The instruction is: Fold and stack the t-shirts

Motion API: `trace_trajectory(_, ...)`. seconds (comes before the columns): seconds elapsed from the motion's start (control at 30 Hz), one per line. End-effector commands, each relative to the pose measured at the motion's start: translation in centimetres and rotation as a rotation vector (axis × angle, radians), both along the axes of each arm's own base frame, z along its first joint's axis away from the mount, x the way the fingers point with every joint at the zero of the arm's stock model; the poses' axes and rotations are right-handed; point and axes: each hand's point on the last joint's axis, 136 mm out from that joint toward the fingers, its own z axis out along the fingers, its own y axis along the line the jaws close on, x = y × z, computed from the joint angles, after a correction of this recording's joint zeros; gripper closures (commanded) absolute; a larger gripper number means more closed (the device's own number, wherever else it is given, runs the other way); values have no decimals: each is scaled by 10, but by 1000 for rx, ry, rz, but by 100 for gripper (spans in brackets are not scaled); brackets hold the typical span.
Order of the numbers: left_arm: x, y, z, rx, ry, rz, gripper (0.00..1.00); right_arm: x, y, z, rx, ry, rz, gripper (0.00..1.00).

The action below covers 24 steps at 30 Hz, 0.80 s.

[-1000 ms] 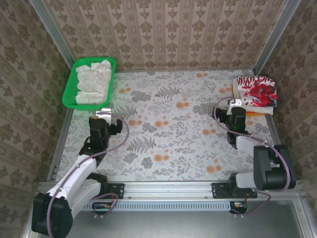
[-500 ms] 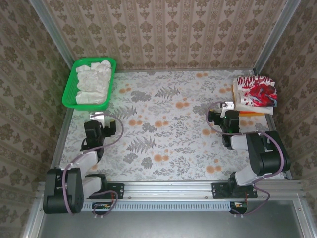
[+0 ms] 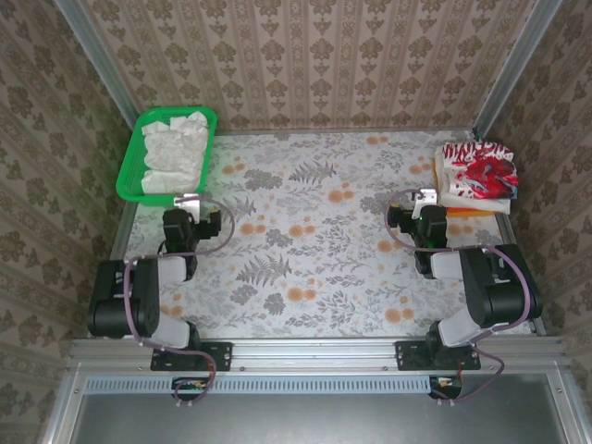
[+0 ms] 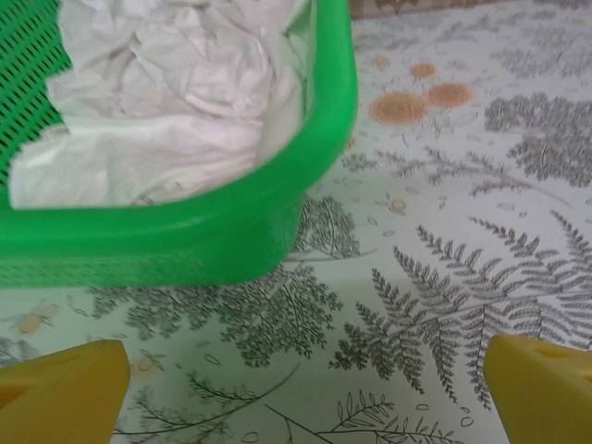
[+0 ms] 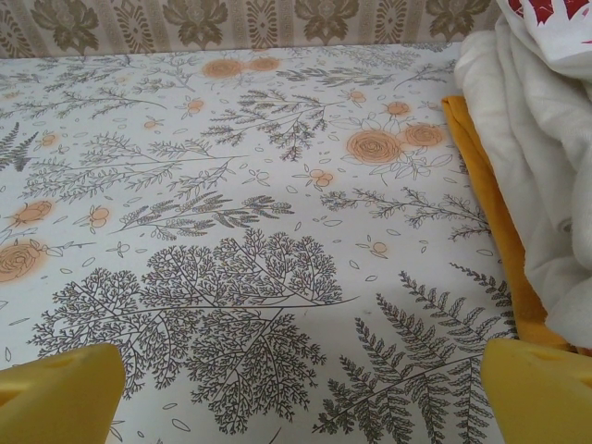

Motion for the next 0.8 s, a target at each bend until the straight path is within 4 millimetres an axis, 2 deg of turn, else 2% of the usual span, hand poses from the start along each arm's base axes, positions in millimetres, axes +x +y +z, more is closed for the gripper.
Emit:
trace_trajectory(0.0, 10, 0, 8, 1, -47, 3, 0, 3, -2, 9, -14, -35, -15, 0)
trace_trajectory(0.77, 11, 4, 8, -12, -48, 16, 0, 4, -3, 8, -12, -33, -15, 0)
